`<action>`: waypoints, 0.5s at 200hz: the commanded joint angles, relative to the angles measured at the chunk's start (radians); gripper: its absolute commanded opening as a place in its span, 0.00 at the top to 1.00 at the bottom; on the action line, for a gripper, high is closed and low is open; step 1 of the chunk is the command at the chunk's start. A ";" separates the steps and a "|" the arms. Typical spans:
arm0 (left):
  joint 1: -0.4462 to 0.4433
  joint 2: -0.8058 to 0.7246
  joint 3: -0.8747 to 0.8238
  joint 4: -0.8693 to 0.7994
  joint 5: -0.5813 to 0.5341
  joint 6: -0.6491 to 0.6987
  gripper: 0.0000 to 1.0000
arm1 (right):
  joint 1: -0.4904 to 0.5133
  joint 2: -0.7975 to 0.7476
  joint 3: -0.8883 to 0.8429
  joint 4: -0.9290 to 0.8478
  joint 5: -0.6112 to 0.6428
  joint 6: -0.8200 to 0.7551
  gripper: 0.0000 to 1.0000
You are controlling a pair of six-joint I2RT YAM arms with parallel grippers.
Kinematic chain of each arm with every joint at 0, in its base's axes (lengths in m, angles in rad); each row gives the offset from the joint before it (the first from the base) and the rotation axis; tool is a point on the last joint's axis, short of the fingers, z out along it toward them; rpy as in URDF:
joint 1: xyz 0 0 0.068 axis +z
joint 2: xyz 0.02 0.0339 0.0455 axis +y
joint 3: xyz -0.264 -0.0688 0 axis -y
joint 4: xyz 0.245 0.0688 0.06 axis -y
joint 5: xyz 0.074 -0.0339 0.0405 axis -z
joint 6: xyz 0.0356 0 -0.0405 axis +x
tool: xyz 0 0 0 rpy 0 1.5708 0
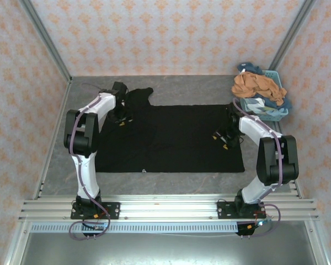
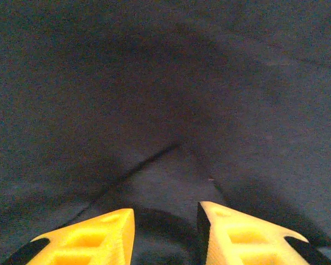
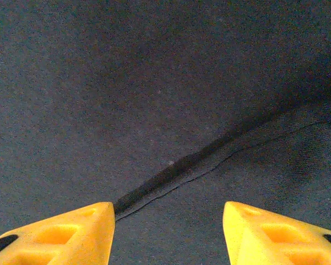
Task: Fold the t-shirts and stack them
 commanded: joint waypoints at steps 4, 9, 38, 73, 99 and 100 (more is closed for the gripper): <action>-0.033 -0.014 0.039 -0.045 -0.139 0.014 0.67 | 0.004 -0.009 -0.008 0.004 -0.003 0.006 0.45; -0.033 -0.016 0.035 -0.041 -0.158 0.007 0.66 | 0.004 -0.010 -0.006 0.002 -0.005 0.005 0.46; -0.033 0.000 0.055 -0.016 -0.194 0.003 0.64 | 0.004 -0.002 0.005 -0.001 -0.005 0.005 0.46; -0.033 0.071 0.135 -0.033 -0.205 0.026 0.64 | 0.005 0.003 0.008 -0.002 -0.008 0.000 0.46; -0.033 0.116 0.170 -0.042 -0.192 0.033 0.65 | 0.005 0.006 0.011 -0.004 -0.008 -0.002 0.46; -0.033 0.118 0.171 -0.043 -0.191 0.033 0.65 | 0.005 0.006 0.011 -0.005 -0.008 -0.002 0.46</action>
